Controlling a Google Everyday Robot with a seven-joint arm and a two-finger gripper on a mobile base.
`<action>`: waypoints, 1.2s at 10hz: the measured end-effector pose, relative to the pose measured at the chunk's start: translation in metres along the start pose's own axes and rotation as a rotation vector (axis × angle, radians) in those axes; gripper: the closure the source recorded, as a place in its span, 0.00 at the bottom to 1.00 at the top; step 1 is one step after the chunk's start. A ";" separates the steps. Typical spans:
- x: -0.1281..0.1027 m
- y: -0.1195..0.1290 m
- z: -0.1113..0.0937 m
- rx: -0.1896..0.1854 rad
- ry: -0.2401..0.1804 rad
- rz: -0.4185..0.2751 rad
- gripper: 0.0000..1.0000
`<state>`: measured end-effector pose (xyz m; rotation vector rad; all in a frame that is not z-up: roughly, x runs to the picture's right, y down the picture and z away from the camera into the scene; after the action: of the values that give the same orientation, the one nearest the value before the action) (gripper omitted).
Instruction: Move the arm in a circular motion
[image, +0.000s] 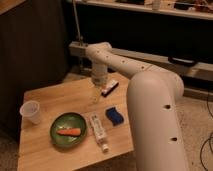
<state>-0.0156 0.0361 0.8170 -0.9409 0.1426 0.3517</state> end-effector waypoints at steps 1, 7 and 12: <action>0.012 -0.001 0.001 -0.003 0.004 0.021 0.20; 0.052 -0.004 0.003 -0.012 0.003 0.092 0.20; 0.047 -0.006 0.004 -0.015 0.004 0.090 0.20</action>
<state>0.0301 0.0476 0.8111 -0.9521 0.1862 0.4350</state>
